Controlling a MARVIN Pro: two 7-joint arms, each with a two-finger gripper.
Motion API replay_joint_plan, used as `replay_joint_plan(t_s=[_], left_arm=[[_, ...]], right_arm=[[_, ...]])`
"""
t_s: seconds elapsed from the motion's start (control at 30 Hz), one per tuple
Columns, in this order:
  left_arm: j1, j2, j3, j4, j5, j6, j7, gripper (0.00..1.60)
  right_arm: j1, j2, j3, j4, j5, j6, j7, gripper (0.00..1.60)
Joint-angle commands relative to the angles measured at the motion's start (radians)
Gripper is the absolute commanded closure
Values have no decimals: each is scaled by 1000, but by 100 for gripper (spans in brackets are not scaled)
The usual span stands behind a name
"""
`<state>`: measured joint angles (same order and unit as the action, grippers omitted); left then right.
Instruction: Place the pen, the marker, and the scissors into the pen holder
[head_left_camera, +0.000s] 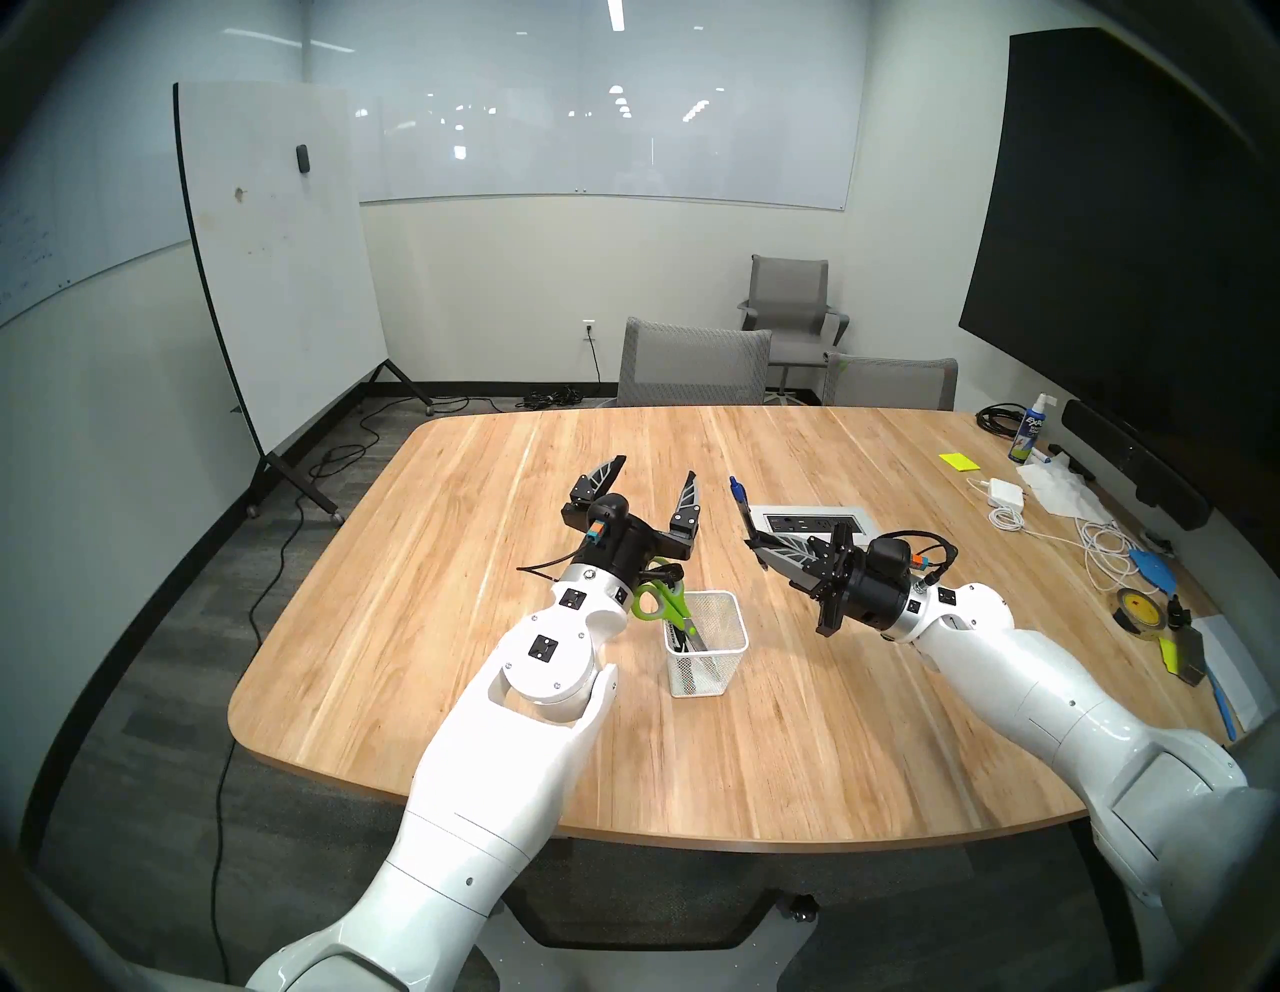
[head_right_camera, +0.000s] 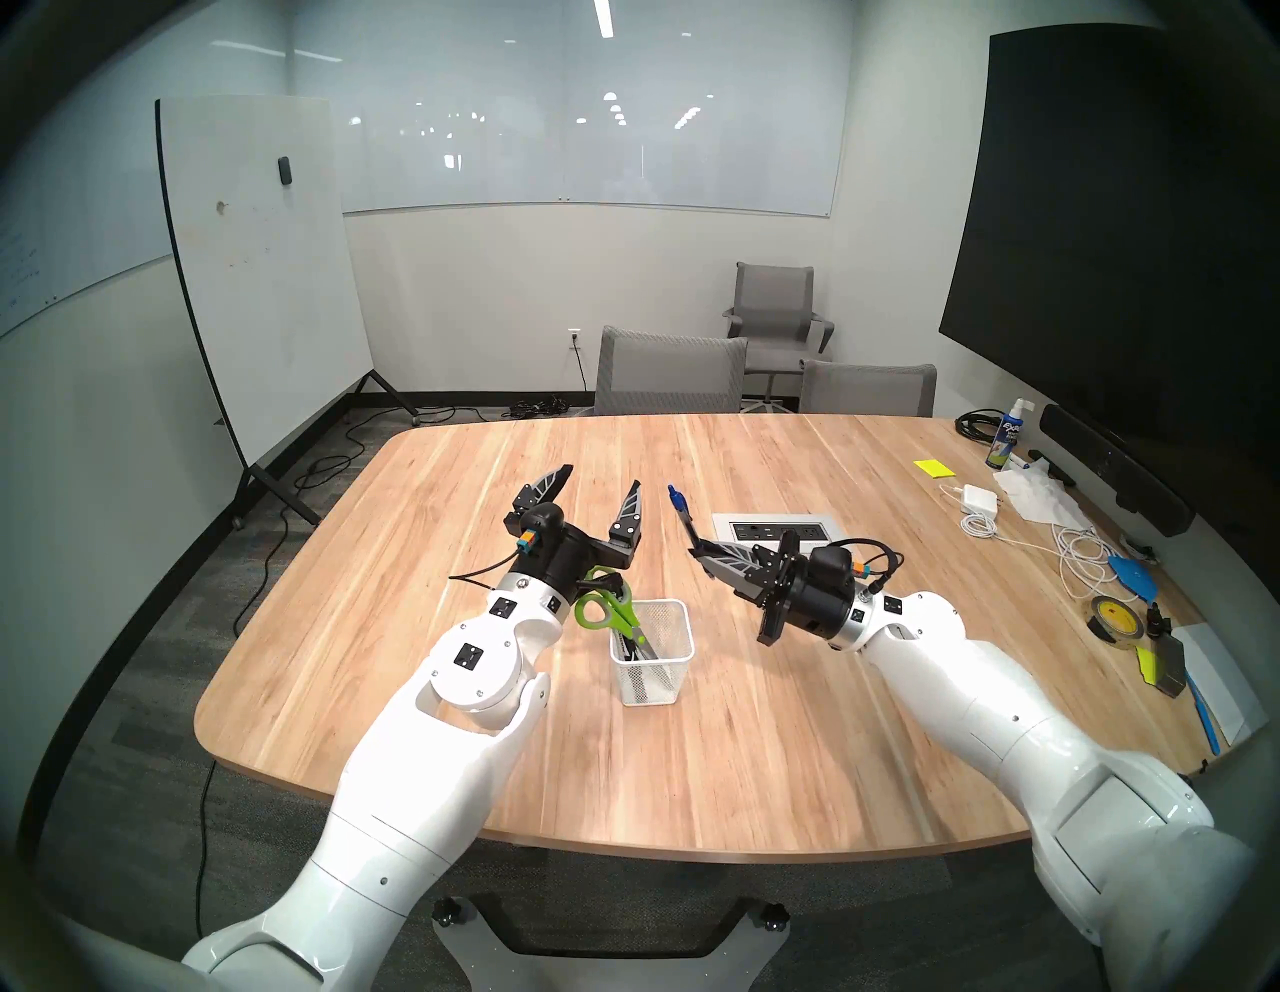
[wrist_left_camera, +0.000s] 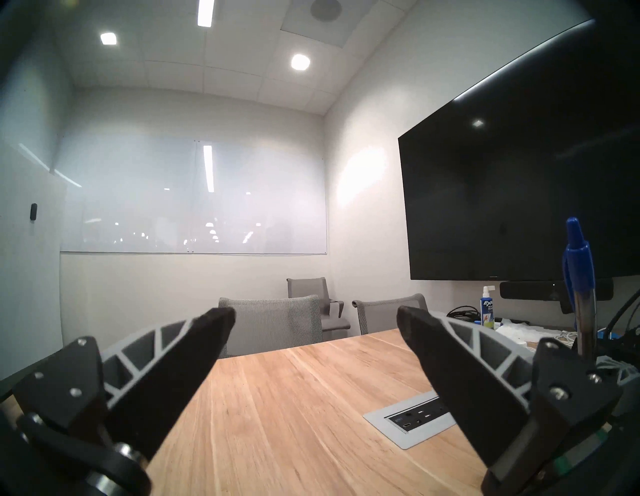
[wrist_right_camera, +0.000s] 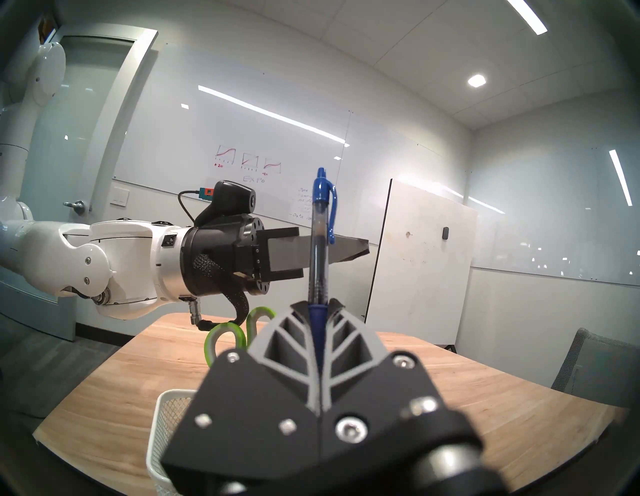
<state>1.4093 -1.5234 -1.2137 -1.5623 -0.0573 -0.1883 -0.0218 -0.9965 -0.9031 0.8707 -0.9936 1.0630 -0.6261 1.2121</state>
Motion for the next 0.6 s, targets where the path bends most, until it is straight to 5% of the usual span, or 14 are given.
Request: replay_joint_plan(t_s=[0.0,0.57], left_arm=[[-14,-3,-3,-32,0,-5,0,0],[-25,25,-6,-51,-12,50,-51,0]], right_arm=[[5,17,-1,-4,27,-5,102,160],[-2,39,-28,-4,51,-19,94,160]])
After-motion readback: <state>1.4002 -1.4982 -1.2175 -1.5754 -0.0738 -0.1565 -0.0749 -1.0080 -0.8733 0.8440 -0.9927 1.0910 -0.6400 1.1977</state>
